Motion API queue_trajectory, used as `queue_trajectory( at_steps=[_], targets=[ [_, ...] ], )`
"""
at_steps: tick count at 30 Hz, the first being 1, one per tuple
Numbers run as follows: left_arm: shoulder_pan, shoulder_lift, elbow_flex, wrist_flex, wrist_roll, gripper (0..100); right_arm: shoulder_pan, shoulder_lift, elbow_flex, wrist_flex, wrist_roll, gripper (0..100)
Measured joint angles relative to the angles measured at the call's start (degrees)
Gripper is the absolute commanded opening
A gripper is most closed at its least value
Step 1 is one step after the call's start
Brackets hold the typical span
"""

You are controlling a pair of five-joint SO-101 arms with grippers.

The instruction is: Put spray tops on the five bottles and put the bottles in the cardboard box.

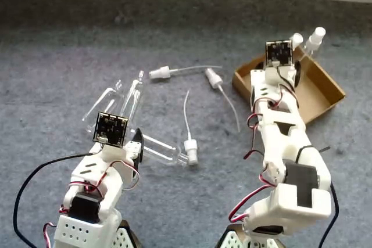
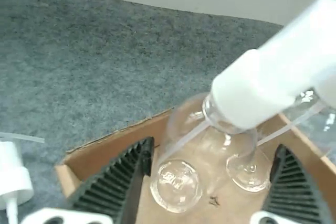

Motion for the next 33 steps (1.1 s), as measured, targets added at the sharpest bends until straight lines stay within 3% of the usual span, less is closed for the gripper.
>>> queue_trajectory(
  at_steps=[10,25,33],
  targets=[
    [-0.09,0.0,0.0,0.0,0.0,5,0.0,-8.0,0.09,13.89,0.0,31.4],
    [-0.26,0.0,0.0,0.0,0.0,5,-0.09,-37.19,0.09,38.86,0.0,31.1],
    [-7.82,0.0,0.0,0.0,0.0,5,-10.81,-55.03,0.09,53.98,0.0,31.1]
  ],
)
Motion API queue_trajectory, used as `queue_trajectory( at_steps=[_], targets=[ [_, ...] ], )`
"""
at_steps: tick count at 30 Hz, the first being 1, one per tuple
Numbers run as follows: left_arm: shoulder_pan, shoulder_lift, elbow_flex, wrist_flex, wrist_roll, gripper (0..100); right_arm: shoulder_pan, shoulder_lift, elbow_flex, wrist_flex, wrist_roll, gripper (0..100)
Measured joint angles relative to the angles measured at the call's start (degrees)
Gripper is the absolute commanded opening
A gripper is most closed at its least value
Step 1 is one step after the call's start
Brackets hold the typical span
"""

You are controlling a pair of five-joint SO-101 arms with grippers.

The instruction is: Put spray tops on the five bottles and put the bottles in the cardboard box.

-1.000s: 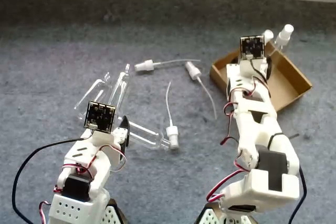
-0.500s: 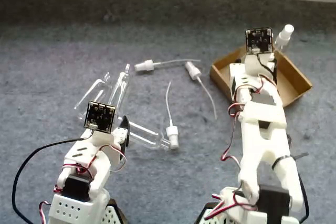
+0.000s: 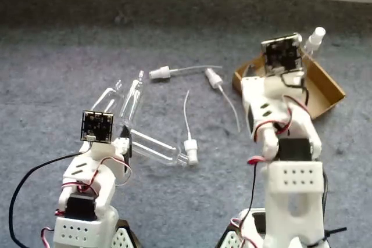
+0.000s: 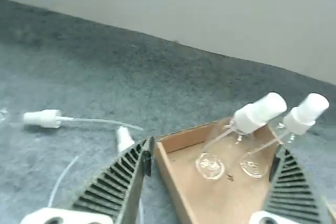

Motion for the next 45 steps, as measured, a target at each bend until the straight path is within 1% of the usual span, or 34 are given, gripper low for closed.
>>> queue_trajectory(
  at_steps=[3,7,10,14,18,25,31,35,40,45],
  targets=[
    [-1.85,0.0,0.0,0.0,0.0,5,-5.36,-3.78,0.0,6.07,0.0,31.1],
    [-5.01,0.0,-0.09,0.0,0.0,5,-13.1,-5.01,0.0,12.48,0.0,31.1],
    [-10.37,0.0,-2.11,0.0,0.0,5,-19.08,-5.1,0.0,14.15,0.0,31.1],
    [-18.55,0.0,-3.78,-0.18,0.0,5,-24.44,-4.04,0.0,14.33,0.0,31.1],
    [-19.69,0.0,-3.78,-0.18,0.0,5,-28.57,3.69,0.0,14.68,0.18,31.1],
    [-20.22,0.0,-3.78,-2.46,0.0,5,-38.77,22.95,-3.34,21.27,6.86,31.3],
    [-20.22,0.0,-3.78,-2.55,0.0,5,-43.08,31.3,-5.1,21.45,15.56,31.4],
    [-20.22,0.0,-3.78,-2.55,0.0,5,-43.08,34.55,-5.1,20.4,18.46,32.4],
    [-20.22,0.0,-3.78,-2.55,0.0,5,-43.16,38.15,-5.1,14.77,19.08,39.2],
    [-20.22,0.0,-3.78,-2.55,0.0,5,-43.16,43.34,-5.1,10.46,19.08,39.2]
  ],
)
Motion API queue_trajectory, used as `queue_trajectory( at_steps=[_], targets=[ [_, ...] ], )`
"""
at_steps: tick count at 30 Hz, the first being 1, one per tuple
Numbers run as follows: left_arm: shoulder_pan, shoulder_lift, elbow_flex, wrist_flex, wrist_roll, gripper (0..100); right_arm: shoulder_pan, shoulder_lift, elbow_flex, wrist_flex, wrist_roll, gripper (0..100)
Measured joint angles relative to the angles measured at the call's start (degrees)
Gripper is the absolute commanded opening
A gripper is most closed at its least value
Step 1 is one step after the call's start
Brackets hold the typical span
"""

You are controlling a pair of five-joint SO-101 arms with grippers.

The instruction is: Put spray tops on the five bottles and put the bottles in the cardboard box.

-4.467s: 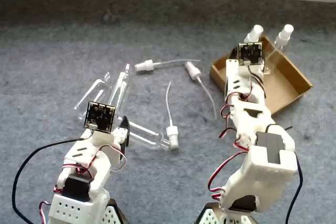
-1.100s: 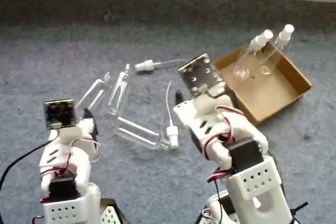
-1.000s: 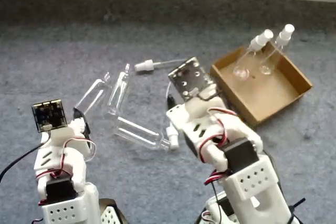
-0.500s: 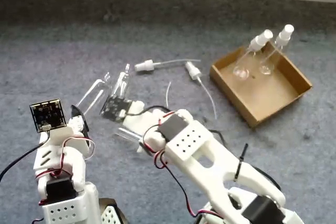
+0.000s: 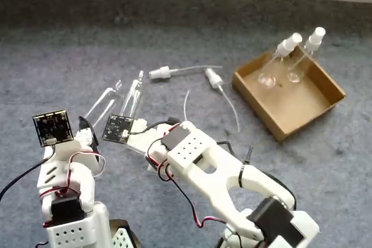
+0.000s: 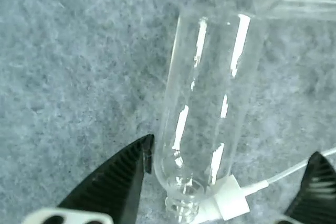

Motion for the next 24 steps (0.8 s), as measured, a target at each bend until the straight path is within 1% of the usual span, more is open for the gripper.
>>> queue_trajectory(
  at_steps=[5,6,8,12,14,24],
  targets=[
    [0.0,0.0,0.0,0.0,0.0,5,0.44,6.15,0.0,-2.9,0.0,39.1],
    [0.0,0.0,0.0,0.0,0.0,5,0.44,7.3,0.0,-2.9,0.0,37.8],
    [0.0,0.0,0.0,0.0,0.0,5,0.44,8.62,0.0,-2.9,0.0,31.7],
    [0.0,0.0,0.0,0.0,0.0,5,1.05,9.32,-0.53,-3.25,0.0,15.0],
    [0.0,0.0,0.0,0.0,0.0,5,2.29,9.41,-1.05,-3.25,0.0,10.8],
    [0.0,0.0,0.0,0.0,0.0,5,6.07,9.41,-1.05,-3.25,0.0,9.5]
  ],
)
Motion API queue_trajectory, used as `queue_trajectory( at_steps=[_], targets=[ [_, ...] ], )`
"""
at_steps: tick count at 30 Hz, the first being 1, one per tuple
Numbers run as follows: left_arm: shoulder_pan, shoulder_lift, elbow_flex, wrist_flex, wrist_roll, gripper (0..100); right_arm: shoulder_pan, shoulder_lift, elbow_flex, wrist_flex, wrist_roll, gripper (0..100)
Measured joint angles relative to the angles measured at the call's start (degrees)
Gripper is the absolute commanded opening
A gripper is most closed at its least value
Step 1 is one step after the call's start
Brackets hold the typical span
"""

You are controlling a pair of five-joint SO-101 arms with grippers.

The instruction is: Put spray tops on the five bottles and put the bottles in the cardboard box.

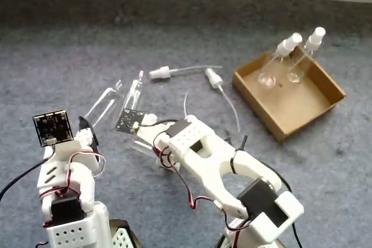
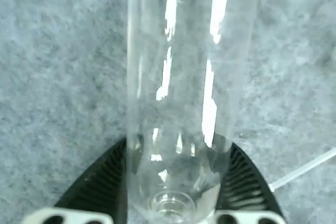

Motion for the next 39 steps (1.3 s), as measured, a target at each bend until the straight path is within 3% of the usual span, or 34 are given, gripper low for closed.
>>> queue_trajectory(
  at_steps=[8,14,24,30,34,39],
  targets=[
    [0.0,0.0,0.0,-0.35,0.0,5,0.79,-13.71,0.0,0.18,0.0,9.7],
    [0.0,0.0,0.0,-0.35,0.0,5,4.48,-26.02,0.0,8.79,1.23,9.8],
    [0.0,0.0,0.0,-0.35,0.0,5,18.11,-33.49,1.41,14.68,17.23,9.8],
    [0.0,0.0,0.0,-0.35,0.0,5,19.78,-33.49,9.49,14.68,30.24,9.8],
    [0.0,0.0,0.0,-0.35,0.0,5,21.27,-33.49,13.98,10.99,33.67,9.8],
    [0.0,0.0,0.0,-0.35,0.0,5,25.41,-33.49,18.64,-1.58,34.02,9.8]
  ],
)
